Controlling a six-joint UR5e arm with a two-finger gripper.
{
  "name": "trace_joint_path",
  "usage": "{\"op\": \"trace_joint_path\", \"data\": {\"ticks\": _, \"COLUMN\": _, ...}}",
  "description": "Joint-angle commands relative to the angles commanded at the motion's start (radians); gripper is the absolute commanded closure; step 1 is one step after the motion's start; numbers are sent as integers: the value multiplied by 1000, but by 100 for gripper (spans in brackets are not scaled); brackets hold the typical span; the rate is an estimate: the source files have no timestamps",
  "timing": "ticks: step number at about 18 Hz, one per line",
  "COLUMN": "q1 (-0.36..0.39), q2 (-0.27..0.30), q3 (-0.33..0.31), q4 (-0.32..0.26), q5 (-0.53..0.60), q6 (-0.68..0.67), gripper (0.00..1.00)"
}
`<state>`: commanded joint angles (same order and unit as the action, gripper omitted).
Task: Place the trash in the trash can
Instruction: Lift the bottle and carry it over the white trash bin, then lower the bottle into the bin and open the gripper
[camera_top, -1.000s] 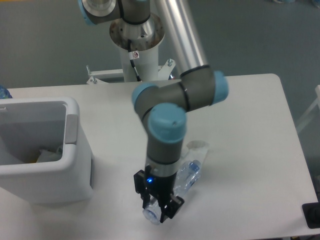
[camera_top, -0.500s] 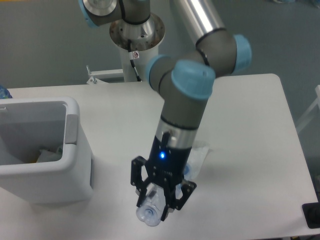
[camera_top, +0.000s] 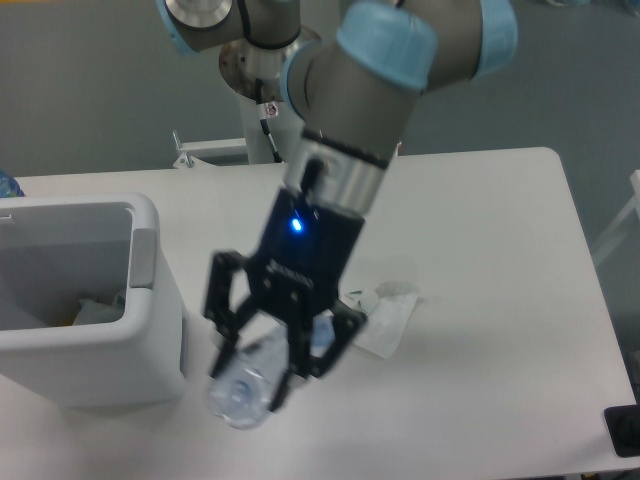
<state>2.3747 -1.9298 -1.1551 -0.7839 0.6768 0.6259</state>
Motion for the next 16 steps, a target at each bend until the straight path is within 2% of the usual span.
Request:
{"op": "trace_joint_path", "data": {"ticks": 3, "q1": -34, "q2": 11, "q3": 2, "q4": 8, "q5": -68, "q6": -6, "gripper": 73}}
{"op": "trace_joint_path", "data": {"ticks": 7, "q1": -124, "q2": 29, "q3": -24, "q4": 15, "q5": -71, "q6": -54, "gripper": 73}}
{"op": "trace_joint_path", "data": {"ticks": 12, "q1": -189, "q2": 37, "q3": -35, "q4": 40, "q5": -69, "q6": -158, "gripper": 72}}
{"op": "trace_joint_path", "data": {"ticks": 15, "q1": -192, "q2": 46, "q3": -61, "q4": 45, "q5": -69, "q6": -172, "gripper": 53}}
{"op": "trace_joint_path", "data": {"ticks": 16, "q1": -198, "q2": 45, "q3": -67, "q4": 45, "q5": -69, "q6": -170, "gripper": 39}}
